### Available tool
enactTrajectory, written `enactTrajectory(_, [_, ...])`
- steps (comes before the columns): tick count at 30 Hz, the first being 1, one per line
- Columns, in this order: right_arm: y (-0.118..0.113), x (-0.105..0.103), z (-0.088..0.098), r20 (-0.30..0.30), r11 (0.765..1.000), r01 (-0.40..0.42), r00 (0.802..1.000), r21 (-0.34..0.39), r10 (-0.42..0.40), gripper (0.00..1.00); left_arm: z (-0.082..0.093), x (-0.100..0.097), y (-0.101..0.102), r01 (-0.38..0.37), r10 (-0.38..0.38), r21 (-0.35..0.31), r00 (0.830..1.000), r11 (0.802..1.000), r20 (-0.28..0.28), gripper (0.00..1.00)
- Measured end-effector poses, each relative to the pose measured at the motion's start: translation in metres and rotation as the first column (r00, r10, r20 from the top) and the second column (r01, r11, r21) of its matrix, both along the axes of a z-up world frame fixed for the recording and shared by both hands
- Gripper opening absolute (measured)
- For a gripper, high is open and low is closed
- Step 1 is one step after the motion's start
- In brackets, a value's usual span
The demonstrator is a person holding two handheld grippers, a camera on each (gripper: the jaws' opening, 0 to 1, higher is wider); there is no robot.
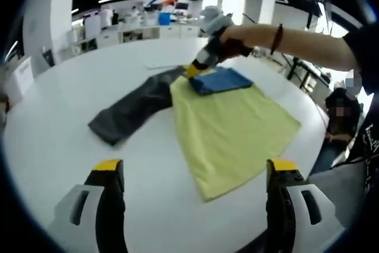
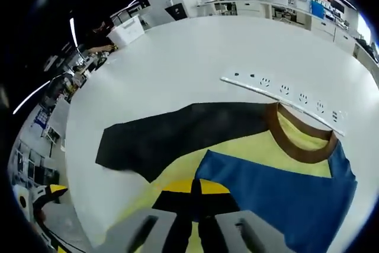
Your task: Fold the garment on the visible template until the final outline fits inside the template.
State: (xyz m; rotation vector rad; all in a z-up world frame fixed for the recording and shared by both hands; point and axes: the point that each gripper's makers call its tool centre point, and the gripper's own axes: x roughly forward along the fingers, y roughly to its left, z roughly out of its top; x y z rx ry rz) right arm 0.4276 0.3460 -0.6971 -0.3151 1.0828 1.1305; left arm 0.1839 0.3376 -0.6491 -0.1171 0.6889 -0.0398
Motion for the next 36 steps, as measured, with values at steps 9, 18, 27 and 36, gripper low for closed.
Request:
enactTrajectory(9, [0.006, -0.002, -0.015, -0.010, 1.000, -0.006, 1.000, -0.015, 0.006, 0.00, -0.001, 0.008, 0.000, 0.008, -0.008, -0.017, 1.000, 1.000, 0.029, 0.98])
enactTrajectory(18, [0.008, -0.005, -0.025, 0.012, 0.999, -0.036, 0.999, -0.034, 0.036, 0.00, -0.004, 0.006, 0.002, 0.004, -0.004, -0.016, 1.000, 1.000, 0.013, 0.98])
enactTrajectory(27, [0.012, 0.000, -0.019, 0.011, 0.999, -0.035, 0.999, -0.003, 0.035, 0.03, -0.004, 0.003, 0.003, 0.001, -0.001, -0.011, 1.000, 1.000, 0.009, 0.98])
enactTrajectory(36, [0.000, 0.001, 0.002, 0.029, 0.999, -0.049, 0.998, 0.017, 0.049, 0.23, -0.002, 0.004, 0.002, 0.010, -0.010, -0.005, 1.000, 1.000, 0.011, 0.97])
